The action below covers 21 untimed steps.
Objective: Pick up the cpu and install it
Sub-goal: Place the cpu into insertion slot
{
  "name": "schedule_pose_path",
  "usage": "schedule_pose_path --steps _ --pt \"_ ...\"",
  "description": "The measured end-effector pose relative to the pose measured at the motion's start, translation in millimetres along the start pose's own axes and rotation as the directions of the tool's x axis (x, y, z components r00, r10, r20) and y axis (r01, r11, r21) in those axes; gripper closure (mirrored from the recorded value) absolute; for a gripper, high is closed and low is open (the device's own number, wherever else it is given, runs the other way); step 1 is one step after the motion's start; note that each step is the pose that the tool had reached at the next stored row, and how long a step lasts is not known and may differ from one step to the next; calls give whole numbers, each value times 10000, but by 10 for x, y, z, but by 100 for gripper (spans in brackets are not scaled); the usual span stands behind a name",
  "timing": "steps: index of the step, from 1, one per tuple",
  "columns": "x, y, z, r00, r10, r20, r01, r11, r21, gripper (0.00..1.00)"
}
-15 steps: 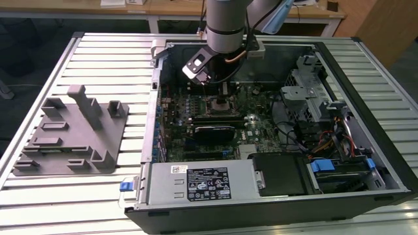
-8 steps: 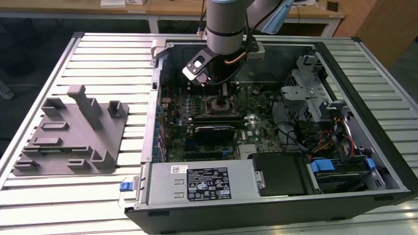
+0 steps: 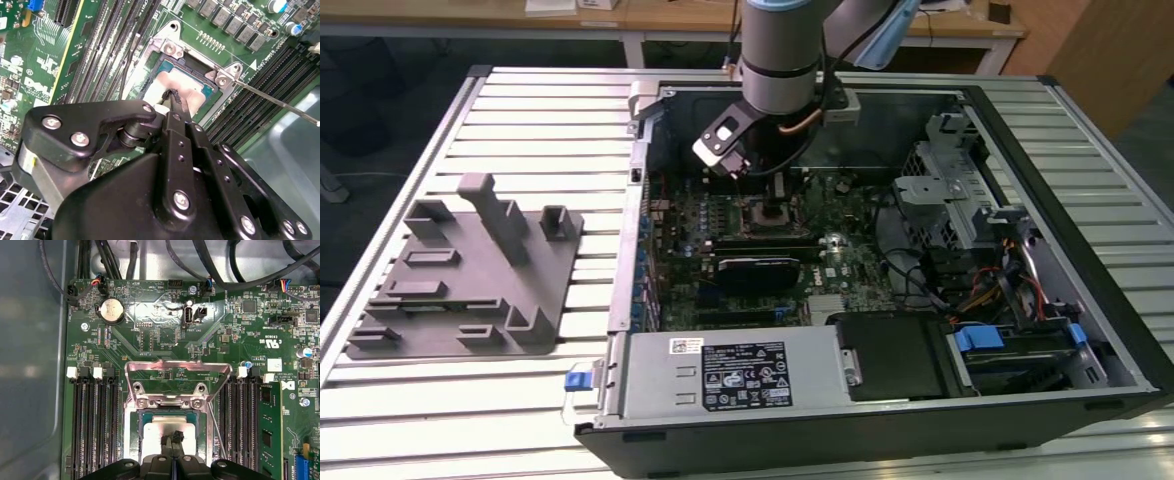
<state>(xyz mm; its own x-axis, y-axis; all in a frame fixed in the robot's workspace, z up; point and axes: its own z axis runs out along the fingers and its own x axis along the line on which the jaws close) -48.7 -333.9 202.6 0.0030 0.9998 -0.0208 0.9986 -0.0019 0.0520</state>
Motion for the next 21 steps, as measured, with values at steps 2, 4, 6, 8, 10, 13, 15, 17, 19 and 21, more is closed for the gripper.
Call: schedule_pose_path --steps 2,4,6,8,10,13,15,17,19,21 --pt "0 -1 12 10000 0 -1 0 10000 1 89" --pt "0 -2 22 10000 1 -3 -1 10000 2 89" --pt "0 -2 26 10000 1 -2 -1 10000 3 89" --pt "1 -2 36 10000 1 -3 -1 10000 2 89" --pt "0 -3 43 10000 0 3 0 10000 8 89" --pt "0 -3 49 10000 0 3 0 10000 6 89" --pt "1 -3 51 10000 1 -2 -1 10000 3 89" --pt "1 -3 52 10000 1 -1 -1 10000 3 89" --pt "0 -4 57 10000 0 1 0 10000 5 89" --pt "0 -4 58 10000 0 2 0 10000 5 89"
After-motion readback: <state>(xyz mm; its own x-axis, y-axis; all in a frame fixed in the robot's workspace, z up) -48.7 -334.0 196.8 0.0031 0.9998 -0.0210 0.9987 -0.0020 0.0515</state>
